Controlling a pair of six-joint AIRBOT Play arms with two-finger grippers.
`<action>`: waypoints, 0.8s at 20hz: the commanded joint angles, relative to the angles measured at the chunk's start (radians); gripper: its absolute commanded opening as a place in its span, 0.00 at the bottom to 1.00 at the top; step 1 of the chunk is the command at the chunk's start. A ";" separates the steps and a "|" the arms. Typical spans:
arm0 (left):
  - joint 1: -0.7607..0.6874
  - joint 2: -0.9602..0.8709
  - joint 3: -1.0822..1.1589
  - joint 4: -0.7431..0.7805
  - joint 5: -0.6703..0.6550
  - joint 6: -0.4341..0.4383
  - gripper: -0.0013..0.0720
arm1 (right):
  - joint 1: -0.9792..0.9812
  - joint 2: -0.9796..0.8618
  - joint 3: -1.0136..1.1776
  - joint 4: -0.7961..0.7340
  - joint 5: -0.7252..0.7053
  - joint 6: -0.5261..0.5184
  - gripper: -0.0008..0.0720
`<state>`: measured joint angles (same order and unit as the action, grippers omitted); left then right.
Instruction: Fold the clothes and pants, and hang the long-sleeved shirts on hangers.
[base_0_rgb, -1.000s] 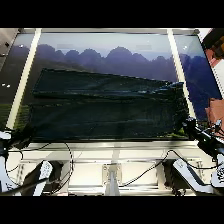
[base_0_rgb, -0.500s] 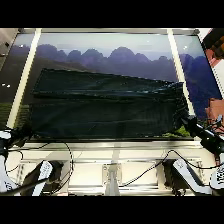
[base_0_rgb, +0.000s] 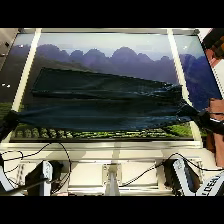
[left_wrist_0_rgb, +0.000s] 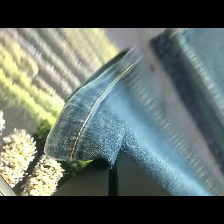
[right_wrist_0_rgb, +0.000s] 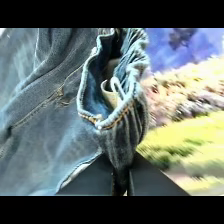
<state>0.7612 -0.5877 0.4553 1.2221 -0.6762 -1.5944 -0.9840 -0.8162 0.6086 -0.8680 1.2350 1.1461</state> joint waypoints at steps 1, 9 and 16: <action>0.001 0.069 0.012 -0.001 -0.069 0.005 0.04 | 0.004 0.050 0.135 -0.193 0.145 0.112 0.08; -0.148 -0.012 0.101 -0.005 0.008 0.001 0.03 | 0.280 0.041 0.225 -0.241 0.099 0.197 0.08; -0.405 -0.396 0.361 -0.004 0.273 -0.067 0.03 | 0.406 -0.061 0.225 -0.178 -0.233 0.363 0.08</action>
<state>0.4438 -0.8268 0.7067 1.2175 -0.5007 -1.6390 -0.6254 -0.8333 0.8318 -1.0885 1.1458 1.4342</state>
